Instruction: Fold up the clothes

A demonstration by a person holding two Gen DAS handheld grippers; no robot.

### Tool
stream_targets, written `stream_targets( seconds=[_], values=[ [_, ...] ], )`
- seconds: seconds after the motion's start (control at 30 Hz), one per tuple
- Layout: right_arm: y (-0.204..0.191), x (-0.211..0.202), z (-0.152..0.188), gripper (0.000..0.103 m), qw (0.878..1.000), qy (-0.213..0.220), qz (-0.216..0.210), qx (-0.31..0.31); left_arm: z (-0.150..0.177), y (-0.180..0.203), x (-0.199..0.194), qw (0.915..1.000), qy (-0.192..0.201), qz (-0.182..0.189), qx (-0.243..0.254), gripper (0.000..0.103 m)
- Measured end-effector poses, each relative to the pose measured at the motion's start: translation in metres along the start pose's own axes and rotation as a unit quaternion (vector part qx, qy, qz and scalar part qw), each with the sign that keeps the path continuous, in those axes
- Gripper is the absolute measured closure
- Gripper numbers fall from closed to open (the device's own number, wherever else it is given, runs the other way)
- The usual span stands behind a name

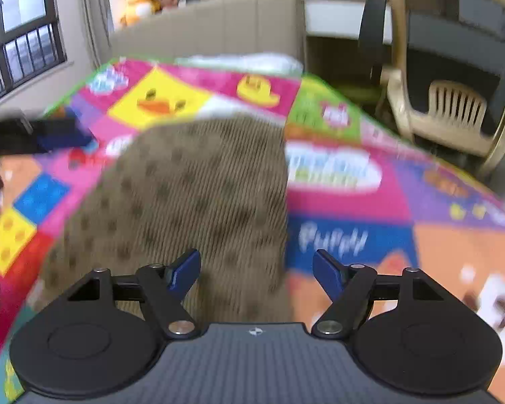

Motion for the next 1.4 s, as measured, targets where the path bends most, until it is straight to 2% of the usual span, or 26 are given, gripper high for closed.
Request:
stream_targets(
  seconds=[0.03, 0.13, 0.23, 0.3, 0.33, 0.4, 0.47, 0.57, 0.7, 0.77, 0.8, 0.83, 0.9, 0.93, 1.0, 1.1, 1.27, 1.4],
  values=[
    [0.002, 0.000, -0.012, 0.022, 1.000, 0.012, 0.002, 0.006, -0.005, 0.002, 0.007, 0.9999, 0.002, 0.008, 0.006, 0.034],
    [0.006, 0.004, -0.047, 0.021, 0.999, 0.041, 0.006, 0.027, -0.001, 0.004, 0.049, 0.9991, -0.036, 0.010, 0.020, 0.035],
    [0.002, 0.032, -0.073, 0.021, 0.998, 0.043, 0.017, 0.030, 0.009, 0.009, 0.071, 0.9966, -0.057, -0.013, 0.058, 0.034],
    [-0.001, 0.062, -0.082, 0.020, 0.998, 0.020, 0.054, 0.007, 0.013, 0.015, 0.076, 0.9942, -0.065, -0.028, 0.081, 0.034],
    [-0.002, 0.075, -0.079, 0.015, 0.998, 0.002, 0.067, -0.003, 0.013, 0.018, 0.076, 0.9933, -0.068, -0.034, 0.086, 0.034],
    [-0.004, 0.101, -0.070, 0.011, 0.995, -0.034, 0.089, -0.020, 0.014, 0.017, 0.075, 0.9931, -0.072, -0.035, 0.086, 0.034],
    [-0.006, 0.099, -0.066, 0.011, 0.994, -0.026, 0.101, -0.017, 0.014, 0.014, 0.075, 0.9933, -0.074, -0.032, 0.083, 0.034],
    [-0.010, 0.074, -0.056, 0.011, 0.993, 0.006, 0.115, -0.012, 0.015, 0.016, 0.072, 0.9930, -0.076, -0.032, 0.085, 0.033],
    [-0.009, 0.030, -0.006, 0.010, 0.992, 0.077, 0.084, 0.046, 0.020, 0.016, 0.069, 0.9934, -0.062, -0.033, 0.091, 0.032],
    [-0.010, 0.007, 0.025, 0.007, 0.989, 0.113, 0.066, 0.073, 0.027, 0.015, 0.062, 0.9951, -0.037, -0.024, 0.088, 0.024],
    [-0.014, 0.003, 0.039, 0.003, 0.988, 0.121, 0.060, 0.069, 0.031, 0.015, 0.057, 0.9959, -0.019, -0.016, 0.087, 0.020],
    [-0.018, 0.000, 0.052, 0.003, 0.989, 0.125, 0.055, 0.060, 0.036, 0.015, 0.052, 0.9963, -0.003, -0.010, 0.086, 0.010],
    [-0.024, -0.015, 0.061, 0.000, 0.985, 0.159, 0.047, 0.046, 0.051, 0.018, 0.045, 0.9948, 0.018, -0.010, 0.100, 0.008],
    [-0.026, -0.019, 0.065, 0.000, 0.984, 0.169, 0.044, 0.039, 0.058, 0.021, 0.044, 0.9930, 0.024, -0.025, 0.113, 0.008],
    [-0.028, -0.025, 0.070, 0.000, 0.983, 0.177, 0.033, 0.032, 0.069, 0.028, 0.042, 0.9897, 0.029, -0.046, 0.132, 0.008],
    [-0.028, -0.031, 0.079, 0.000, 0.986, 0.167, 0.014, 0.025, 0.082, 0.034, 0.036, 0.9870, 0.034, -0.069, 0.141, 0.007],
    [-0.016, -0.047, 0.094, 0.000, 0.985, 0.170, -0.002, 0.034, 0.101, 0.040, 0.019, 0.9905, 0.032, -0.082, 0.106, 0.007],
    [-0.004, -0.052, 0.096, 0.000, 0.983, 0.175, -0.005, 0.055, 0.114, 0.046, 0.012, 0.9944, 0.008, -0.072, 0.076, 0.006]
  ],
)
Point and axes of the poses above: each gripper's, at about its wrist camera, not at the fingertips, and x roughly the way its jaws point, y to its right, z to its underside, the point moved 6 cm from there along x, roughly the way its jaws point, and after that the axes turned 10 degrees about -y, right-handed, at the moved point
